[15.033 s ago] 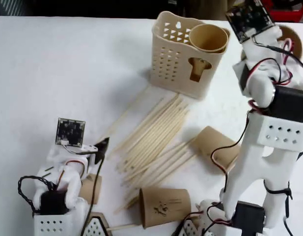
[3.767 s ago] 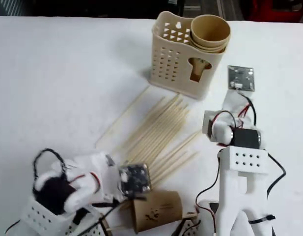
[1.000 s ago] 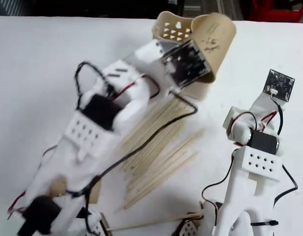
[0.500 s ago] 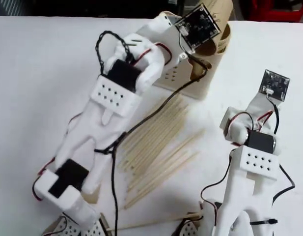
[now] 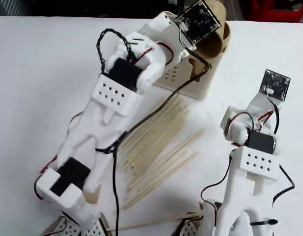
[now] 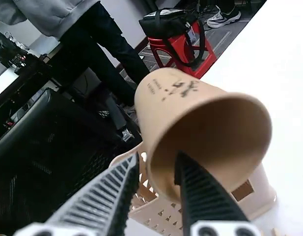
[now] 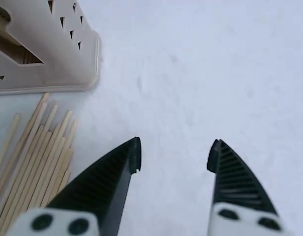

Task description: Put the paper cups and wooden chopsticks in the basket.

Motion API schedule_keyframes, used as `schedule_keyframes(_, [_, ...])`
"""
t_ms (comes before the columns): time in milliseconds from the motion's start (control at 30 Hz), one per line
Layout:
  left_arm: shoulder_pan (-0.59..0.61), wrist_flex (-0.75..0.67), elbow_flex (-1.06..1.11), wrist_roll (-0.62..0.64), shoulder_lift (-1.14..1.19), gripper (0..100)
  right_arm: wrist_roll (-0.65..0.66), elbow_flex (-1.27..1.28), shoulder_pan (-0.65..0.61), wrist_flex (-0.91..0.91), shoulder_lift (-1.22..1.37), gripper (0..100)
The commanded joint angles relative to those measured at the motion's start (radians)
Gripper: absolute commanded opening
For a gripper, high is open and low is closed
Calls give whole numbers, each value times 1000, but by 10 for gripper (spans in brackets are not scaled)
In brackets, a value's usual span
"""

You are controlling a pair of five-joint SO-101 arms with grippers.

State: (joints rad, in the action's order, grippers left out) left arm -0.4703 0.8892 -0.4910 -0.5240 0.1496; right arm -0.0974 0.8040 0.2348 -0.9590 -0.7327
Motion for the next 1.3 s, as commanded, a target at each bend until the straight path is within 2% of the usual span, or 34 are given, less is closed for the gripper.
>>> schedule_keyframes(0, [10, 2, -51, 26, -10, 146, -3, -11, -12, 15, -16, 223])
schedule_keyframes(133, [10, -11, -55, 28, -15, 146, -3, -11, -12, 15, -16, 223])
schedule_keyframes(400, [10, -149, -52, 31, -8, 146, -3, -11, -12, 15, -16, 223])
schedule_keyframes(600, [10, -259, -43, 83, -4, 146, -3, -11, -12, 15, -16, 223])
schedule_keyframes(1133, [21, -532, -54, 84, 225, 146, -3, -9, -12, 15, -16, 223])
schedule_keyframes(1267, [27, -582, -54, 78, 239, 89, -3, -9, -12, 15, -16, 223])
